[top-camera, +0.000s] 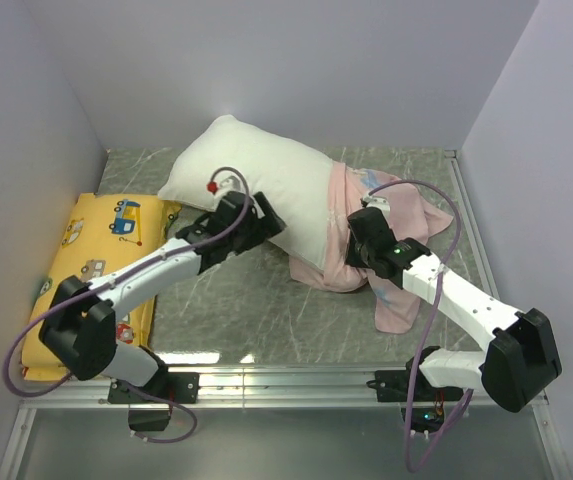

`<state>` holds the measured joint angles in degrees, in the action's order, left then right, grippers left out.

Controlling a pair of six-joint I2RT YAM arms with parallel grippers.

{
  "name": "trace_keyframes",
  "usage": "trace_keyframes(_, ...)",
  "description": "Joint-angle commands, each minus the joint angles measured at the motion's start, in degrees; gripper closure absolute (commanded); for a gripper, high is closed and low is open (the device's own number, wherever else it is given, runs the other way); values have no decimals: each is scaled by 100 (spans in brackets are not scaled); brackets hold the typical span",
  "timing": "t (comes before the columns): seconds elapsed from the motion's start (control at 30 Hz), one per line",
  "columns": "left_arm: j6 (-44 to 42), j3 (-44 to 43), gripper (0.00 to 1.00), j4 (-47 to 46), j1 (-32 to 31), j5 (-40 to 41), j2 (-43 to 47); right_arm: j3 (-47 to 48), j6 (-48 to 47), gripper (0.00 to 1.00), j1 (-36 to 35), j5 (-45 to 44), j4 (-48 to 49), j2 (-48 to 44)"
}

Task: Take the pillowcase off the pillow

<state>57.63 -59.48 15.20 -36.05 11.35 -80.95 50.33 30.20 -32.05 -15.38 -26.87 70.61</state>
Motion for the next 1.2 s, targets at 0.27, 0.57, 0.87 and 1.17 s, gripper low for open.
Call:
trace_keyframes(0.27, 917, 174, 5, -2794, -728, -37, -1247, 153, -31, 100, -20, -211, -318, -433)
trace_keyframes(0.57, 794, -143, 100, -2399, -684, 157, -1433, 724, -180, 43, -55, -72, -855, -1320)
trace_keyframes(0.87, 698, -300, 100, -2188, -684, 157, -1248, 988, -304, 25, -697, -211, -601, -268)
trace_keyframes(1.17, 557, -292, 100, -1952, -675, 218, -941, 1287, -155, 21, -785, -1035, -424, 744)
